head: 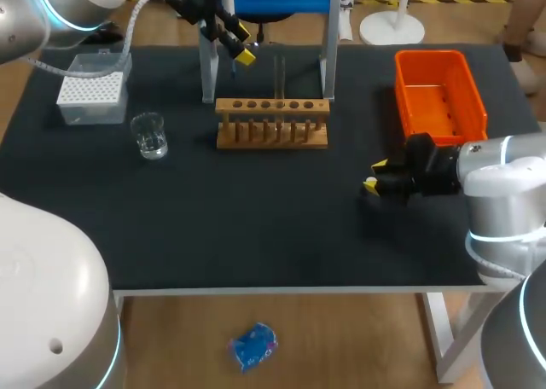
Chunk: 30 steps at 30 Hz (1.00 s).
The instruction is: Invert the test tube, pick up the pipette, mount the tip to pipette, aspirate from beaker and dispense into the tube, eject the tip, return the pipette, and cap with the stopper.
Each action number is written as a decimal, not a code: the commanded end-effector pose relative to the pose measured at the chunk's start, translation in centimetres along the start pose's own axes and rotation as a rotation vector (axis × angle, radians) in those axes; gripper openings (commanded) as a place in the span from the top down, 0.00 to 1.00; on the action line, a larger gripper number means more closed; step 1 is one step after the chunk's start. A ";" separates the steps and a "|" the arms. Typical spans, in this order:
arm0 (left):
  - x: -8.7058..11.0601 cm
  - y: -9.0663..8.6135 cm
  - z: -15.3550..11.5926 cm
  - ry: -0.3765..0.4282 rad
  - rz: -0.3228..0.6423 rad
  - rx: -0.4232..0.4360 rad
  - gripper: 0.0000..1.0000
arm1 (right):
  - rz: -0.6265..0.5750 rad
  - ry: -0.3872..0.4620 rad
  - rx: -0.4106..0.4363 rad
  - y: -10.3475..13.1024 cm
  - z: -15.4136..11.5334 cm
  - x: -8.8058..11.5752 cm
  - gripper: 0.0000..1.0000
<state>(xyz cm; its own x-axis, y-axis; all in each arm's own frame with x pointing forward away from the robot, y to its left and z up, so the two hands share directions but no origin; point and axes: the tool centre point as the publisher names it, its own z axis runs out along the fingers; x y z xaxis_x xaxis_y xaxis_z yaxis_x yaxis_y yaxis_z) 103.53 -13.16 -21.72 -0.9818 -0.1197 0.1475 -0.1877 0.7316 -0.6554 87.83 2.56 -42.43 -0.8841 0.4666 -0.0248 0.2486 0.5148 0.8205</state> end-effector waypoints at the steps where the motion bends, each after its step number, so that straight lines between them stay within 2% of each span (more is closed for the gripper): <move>1: 0.0 -0.1 -0.2 0.003 -0.002 -0.006 0.00 | 0.000 -0.005 0.001 -0.1 0.3 0.0 0.53; 6: 0.0 -0.1 -0.2 0.003 -0.002 -0.006 0.00 | 0.001 -0.004 0.004 -0.2 0.5 0.0 0.54; 11: 0.0 -0.1 -0.2 0.003 -0.002 -0.006 0.00 | 0.006 -0.003 0.007 -0.4 0.6 0.0 0.61; 22: 0.0 -0.1 -0.2 0.003 -0.002 -0.006 0.00 | 0.008 0.001 0.001 -0.3 0.8 0.1 0.62; 25: 0.0 -0.1 -0.2 0.003 -0.002 -0.006 0.00 | 0.007 0.002 0.000 -0.2 0.8 0.2 0.68; 27: 0.0 -0.1 -0.2 0.003 -0.002 -0.006 0.00 | 0.009 0.001 0.000 -0.2 0.8 0.2 0.69; 30: 0.0 -0.1 -0.2 0.003 -0.002 -0.006 0.00 | 0.008 0.000 -0.001 -0.2 0.7 0.2 0.77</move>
<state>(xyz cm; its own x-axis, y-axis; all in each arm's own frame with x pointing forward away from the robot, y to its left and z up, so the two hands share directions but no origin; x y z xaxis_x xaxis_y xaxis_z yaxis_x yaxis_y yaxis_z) 103.52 -13.17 -21.73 -0.9818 -0.1199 0.1473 -0.1877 0.7316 -0.6554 88.02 3.02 -42.93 -0.8841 0.4671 -0.0147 0.2567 0.5116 0.8200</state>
